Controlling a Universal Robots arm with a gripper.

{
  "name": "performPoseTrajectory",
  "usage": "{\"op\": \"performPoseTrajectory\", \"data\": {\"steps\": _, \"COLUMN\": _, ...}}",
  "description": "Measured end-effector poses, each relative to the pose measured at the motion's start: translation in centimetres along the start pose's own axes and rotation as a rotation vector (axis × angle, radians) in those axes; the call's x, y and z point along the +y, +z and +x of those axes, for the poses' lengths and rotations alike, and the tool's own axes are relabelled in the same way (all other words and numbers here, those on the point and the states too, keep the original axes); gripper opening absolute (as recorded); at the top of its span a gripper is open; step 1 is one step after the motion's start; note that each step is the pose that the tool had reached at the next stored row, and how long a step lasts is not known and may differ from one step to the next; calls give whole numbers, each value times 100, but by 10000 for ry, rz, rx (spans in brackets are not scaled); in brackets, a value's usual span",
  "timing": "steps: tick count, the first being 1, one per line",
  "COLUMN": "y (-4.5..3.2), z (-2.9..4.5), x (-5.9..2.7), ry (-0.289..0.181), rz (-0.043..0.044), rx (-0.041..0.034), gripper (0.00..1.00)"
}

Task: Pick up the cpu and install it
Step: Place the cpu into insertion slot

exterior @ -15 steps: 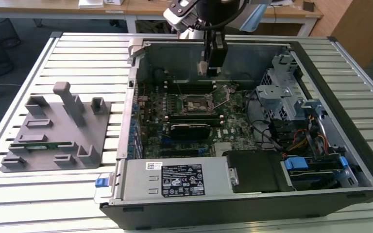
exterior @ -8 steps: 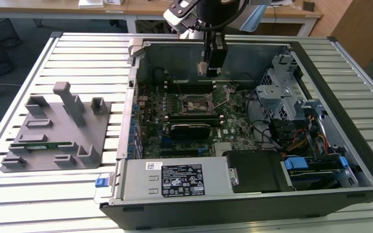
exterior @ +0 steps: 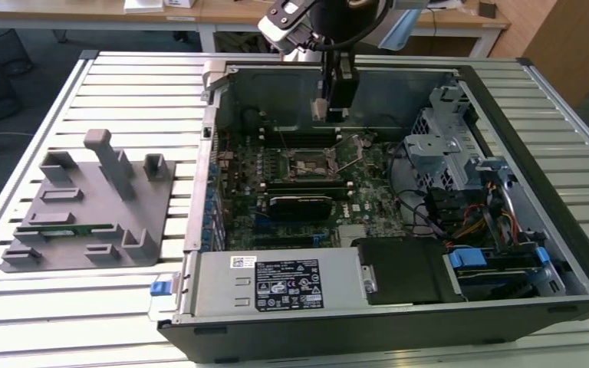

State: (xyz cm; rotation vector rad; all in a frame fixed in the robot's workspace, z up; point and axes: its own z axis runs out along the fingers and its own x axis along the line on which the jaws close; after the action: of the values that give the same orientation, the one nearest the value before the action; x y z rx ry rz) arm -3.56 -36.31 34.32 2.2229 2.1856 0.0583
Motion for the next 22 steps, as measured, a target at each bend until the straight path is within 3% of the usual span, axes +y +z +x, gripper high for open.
{"op": "performPoseTrajectory", "data": {"steps": 6, "y": 36, "z": 1, "x": -1, "ry": -38, "rz": -21, "rx": 2, "gripper": 53}}
{"op": "performPoseTrajectory", "data": {"steps": 9, "y": 84, "z": 7, "x": -8, "ry": -71, "rz": -84, "rx": 5, "gripper": 53}}
{"op": "performPoseTrajectory", "data": {"steps": 22, "y": 300, "z": 30, "x": -58, "ry": -548, "rz": -80, "rx": 48, "gripper": 53}}
